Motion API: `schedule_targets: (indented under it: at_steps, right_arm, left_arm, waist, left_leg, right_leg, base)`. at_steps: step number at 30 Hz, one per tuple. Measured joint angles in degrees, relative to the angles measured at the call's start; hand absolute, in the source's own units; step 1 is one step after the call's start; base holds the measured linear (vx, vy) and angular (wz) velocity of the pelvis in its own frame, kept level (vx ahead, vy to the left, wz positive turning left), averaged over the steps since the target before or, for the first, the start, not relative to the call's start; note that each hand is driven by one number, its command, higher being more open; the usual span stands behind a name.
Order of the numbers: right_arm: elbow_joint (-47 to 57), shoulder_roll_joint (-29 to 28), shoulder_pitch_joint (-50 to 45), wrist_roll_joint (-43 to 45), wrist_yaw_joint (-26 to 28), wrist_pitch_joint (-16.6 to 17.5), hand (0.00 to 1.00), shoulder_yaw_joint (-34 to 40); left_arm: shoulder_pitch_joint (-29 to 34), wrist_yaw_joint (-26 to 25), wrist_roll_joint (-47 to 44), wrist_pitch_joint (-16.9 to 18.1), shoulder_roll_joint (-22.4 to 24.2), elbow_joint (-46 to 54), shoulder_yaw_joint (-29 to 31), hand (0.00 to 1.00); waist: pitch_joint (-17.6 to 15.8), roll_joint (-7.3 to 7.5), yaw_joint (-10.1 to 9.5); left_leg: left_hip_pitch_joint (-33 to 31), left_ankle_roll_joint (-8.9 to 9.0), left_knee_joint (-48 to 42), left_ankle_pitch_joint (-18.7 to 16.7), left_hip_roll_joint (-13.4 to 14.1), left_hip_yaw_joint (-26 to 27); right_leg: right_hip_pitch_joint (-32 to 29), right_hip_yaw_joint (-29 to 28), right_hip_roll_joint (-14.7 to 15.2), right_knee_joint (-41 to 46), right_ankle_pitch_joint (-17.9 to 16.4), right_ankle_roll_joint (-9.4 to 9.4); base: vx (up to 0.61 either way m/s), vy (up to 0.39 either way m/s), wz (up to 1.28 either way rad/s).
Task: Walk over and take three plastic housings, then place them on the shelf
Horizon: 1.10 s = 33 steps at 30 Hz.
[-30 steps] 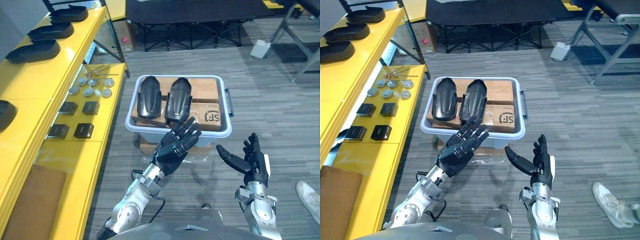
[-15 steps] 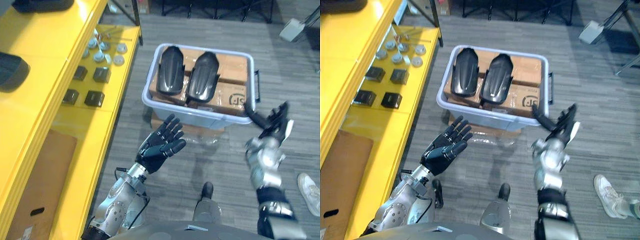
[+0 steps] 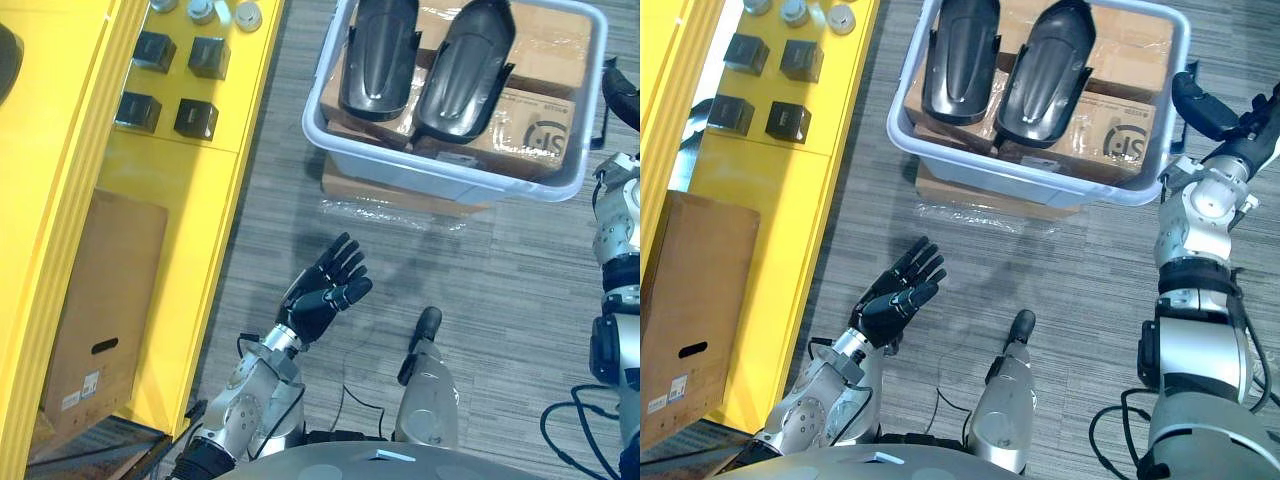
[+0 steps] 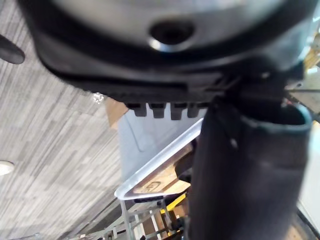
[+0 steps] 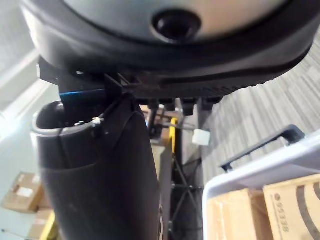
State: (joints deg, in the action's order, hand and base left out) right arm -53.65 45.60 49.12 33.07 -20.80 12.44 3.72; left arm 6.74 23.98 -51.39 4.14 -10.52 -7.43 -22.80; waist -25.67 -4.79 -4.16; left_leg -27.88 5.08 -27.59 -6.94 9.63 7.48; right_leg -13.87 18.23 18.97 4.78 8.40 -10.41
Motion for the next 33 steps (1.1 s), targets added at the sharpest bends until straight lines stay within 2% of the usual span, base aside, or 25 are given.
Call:
schedule_targets:
  at_steps: [4, 9, 13, 22, 28, 29, 33]
  right_arm:
    - [-3.16, 1.67, 5.15, 1.14, 1.65, -1.94, 1.00, -4.33]
    - [-3.92, 1.87, 10.72, 0.88, 1.69, -2.98, 1.00, -6.75]
    - [-4.12, 4.46, 12.56, -1.11, 2.58, -7.70, 1.00, -9.72]
    - [-9.76, 4.45, 12.82, -3.45, 1.58, -19.53, 1.00, -12.21]
    - [-14.43, 4.46, 17.02, -7.03, 3.82, -22.71, 1.00, -13.45]
    - [-15.50, 4.46, 17.78, -8.60, 4.55, -23.04, 0.00, -13.54]
    - [-17.90, 5.82, 19.45, -11.43, 5.25, -23.71, 0.00, -14.89]
  left_arm:
    - [-0.10, 0.03, -0.27, 1.12, 0.78, -2.96, -0.87, 1.00]
    - [-0.16, 0.02, -0.66, 1.13, 1.38, -5.35, -1.69, 1.00]
    - [-0.44, -0.05, -2.54, 1.17, 1.88, -5.63, -1.44, 1.00]
    - [-0.44, -0.05, -3.00, 2.21, 2.82, -6.17, -1.19, 1.00]
    - [-0.47, 0.10, -4.78, 2.22, 2.87, -8.01, -1.41, 1.00]
    - [-0.49, 0.11, -4.85, 2.25, 2.86, -8.79, -1.44, 1.00]
    - [-0.88, 0.21, -5.01, 2.34, 2.86, -11.45, -1.80, 1.00]
  waist:
    - [-1.27, -1.33, -1.40]
    - [-2.02, -1.71, -2.30]
    - [-2.58, -2.27, -3.64]
    - [-2.60, -2.33, -5.02]
    - [-2.64, -2.41, -5.32]
    - [-2.64, -2.42, -5.60]
    - [-2.66, -2.44, -6.74]
  left_leg:
    - [-1.41, -0.10, -0.18, 0.29, -0.24, -0.87]
    - [-1.86, -0.45, 0.37, 1.03, -0.71, -1.18]
    - [-1.99, -0.46, 0.97, 1.49, -1.03, -1.51]
    - [-1.94, -0.36, 2.16, 2.43, -1.16, -1.95]
    - [-1.94, -0.10, 3.09, 2.97, -1.15, -2.27]
    - [-2.05, 0.34, 3.78, 3.16, -1.14, -2.42]
    - [-3.46, 1.20, 5.29, 4.47, -1.15, -4.56]
  right_leg:
    - [-0.62, 0.67, 0.01, 0.00, 0.12, -0.02]
    - [-1.04, 1.04, 0.31, 0.05, 0.14, -0.03]
    - [-1.06, 1.61, 0.51, 0.14, 0.15, -0.04]
    - [-1.17, 2.37, 0.47, 0.38, 0.14, -0.03]
    - [-1.50, 2.98, 0.44, 0.92, 0.06, 0.03]
    - [-1.72, 3.30, 0.38, 0.92, -0.03, 0.13]
    - [-2.83, 5.09, -0.37, 0.92, -0.79, 1.23]
  base:
    - [-0.05, 0.004, 0.08]
    - [-0.02, -0.001, 0.06]
    - [-0.02, -0.002, 0.06]
    - [-0.01, -0.005, 0.03]
    - [-0.04, -0.009, 0.02]
    - [-0.05, -0.029, 0.05]
    - [-0.05, -0.056, 0.11]
